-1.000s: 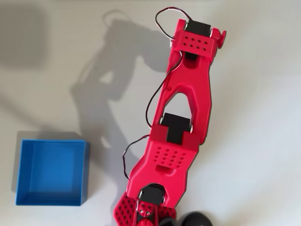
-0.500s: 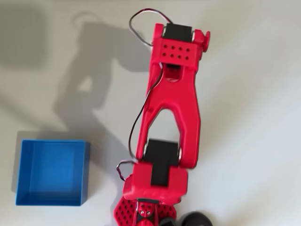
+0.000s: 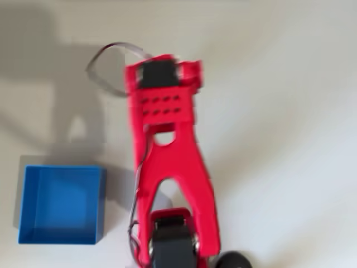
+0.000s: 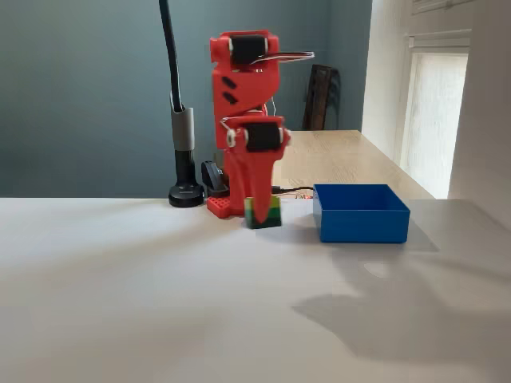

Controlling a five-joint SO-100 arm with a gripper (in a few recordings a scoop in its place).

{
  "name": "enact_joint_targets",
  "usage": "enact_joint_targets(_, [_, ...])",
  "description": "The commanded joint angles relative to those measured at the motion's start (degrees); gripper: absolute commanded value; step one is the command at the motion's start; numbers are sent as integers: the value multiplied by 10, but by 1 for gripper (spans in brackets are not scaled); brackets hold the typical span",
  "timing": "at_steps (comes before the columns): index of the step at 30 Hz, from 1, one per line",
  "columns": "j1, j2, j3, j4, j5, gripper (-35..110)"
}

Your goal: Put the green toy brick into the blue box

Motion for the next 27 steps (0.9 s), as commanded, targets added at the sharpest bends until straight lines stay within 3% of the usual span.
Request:
enact_joint_targets(1, [-83,80,6,-1,19,0])
enact_joint_targets(14, [-316,88,-8,86,129,0])
enact_joint_targets(27, [-440,82,-72,147,183,0])
